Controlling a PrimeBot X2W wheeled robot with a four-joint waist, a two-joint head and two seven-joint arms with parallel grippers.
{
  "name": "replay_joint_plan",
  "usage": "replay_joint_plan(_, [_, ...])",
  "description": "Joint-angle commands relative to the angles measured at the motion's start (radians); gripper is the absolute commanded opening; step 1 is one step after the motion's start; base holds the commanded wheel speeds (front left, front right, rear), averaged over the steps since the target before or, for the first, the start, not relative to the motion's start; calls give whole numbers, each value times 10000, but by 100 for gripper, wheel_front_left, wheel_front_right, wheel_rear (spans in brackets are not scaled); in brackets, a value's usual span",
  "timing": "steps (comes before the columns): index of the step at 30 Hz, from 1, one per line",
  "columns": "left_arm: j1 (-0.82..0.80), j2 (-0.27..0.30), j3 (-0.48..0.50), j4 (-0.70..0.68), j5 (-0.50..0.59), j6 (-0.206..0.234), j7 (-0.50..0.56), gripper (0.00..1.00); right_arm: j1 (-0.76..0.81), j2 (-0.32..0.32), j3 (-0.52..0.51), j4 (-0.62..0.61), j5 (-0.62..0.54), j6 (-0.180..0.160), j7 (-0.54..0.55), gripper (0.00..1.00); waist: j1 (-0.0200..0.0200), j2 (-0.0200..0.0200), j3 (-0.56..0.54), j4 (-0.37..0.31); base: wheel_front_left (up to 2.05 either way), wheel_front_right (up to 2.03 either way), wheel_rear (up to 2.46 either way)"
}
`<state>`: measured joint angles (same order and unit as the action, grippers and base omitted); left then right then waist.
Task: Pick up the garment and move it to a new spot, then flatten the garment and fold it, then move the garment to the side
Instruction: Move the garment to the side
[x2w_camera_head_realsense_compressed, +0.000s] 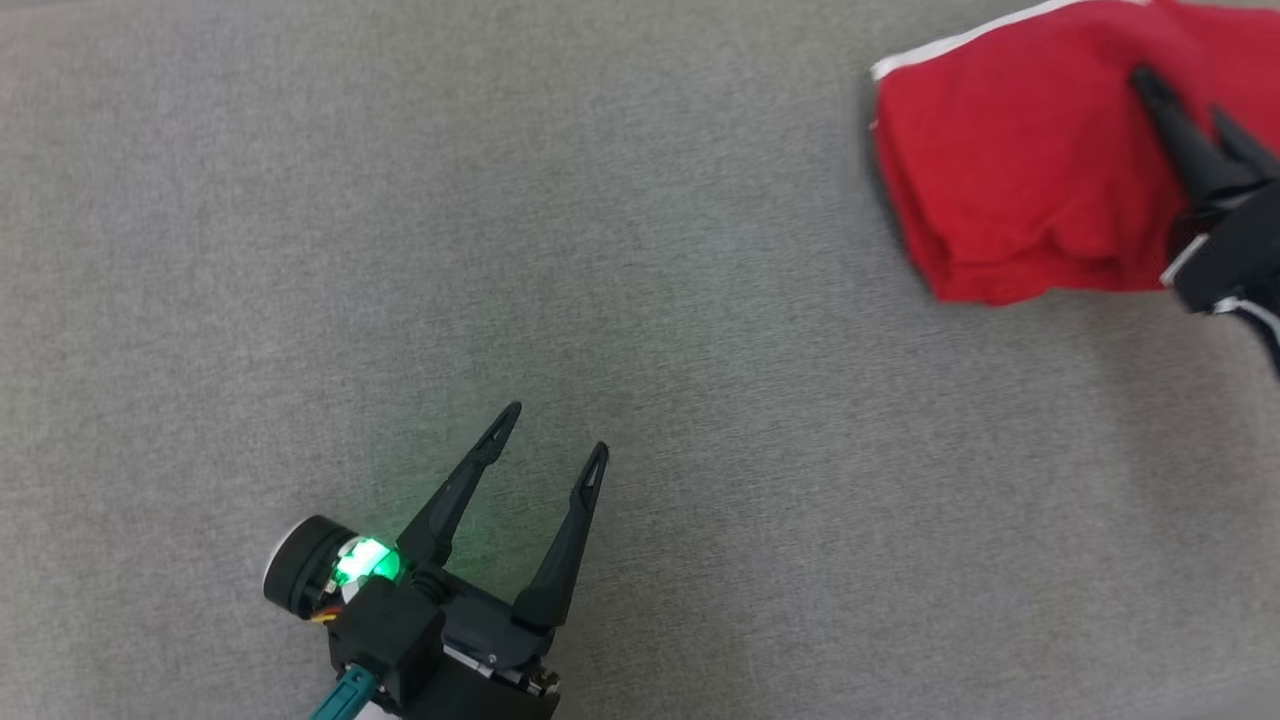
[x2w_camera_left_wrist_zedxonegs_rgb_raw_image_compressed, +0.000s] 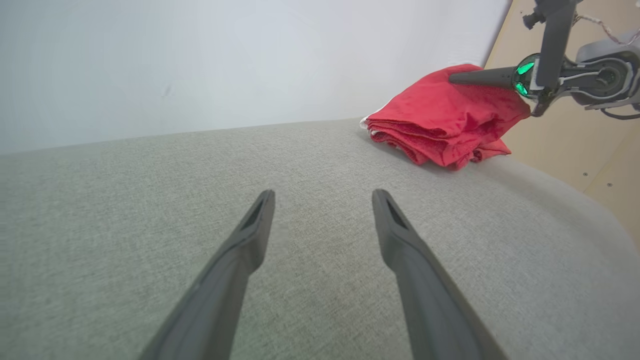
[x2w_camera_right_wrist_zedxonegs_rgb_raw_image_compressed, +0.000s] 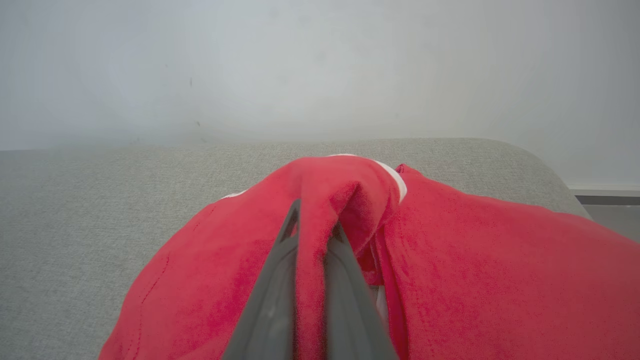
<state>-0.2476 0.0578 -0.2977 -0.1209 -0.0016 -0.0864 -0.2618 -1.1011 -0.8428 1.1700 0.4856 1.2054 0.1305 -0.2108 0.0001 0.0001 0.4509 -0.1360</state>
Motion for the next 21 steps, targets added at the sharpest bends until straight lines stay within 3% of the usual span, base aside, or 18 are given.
replay_joint_plan(1, [-104, 32, -4, -50, 11, -8, -30, 100, -159, -205, 55, -9, 22, 3, 13, 0, -1, -1, 363, 311, 0, 0, 0])
replay_joint_plan(4, [-250, 76, -13, -142, 11, 6, -30, 100, -439, -915, 124, 39, 172, 3, -40, 0, -1, -1, 613, 375, 0, 0, 0])
replay_joint_plan(12, [-509, 219, -48, -156, 49, 12, -30, 100, -842, -1944, -251, 183, 620, 3, -382, 0, -1, -1, 1050, 346, 0, 0, 0])
replay_joint_plan(21, [-698, 322, -112, -107, 35, -3, -28, 100, -1075, -2520, -115, 154, 450, 3, -354, 0, -1, -1, 1188, 379, 0, 0, 0])
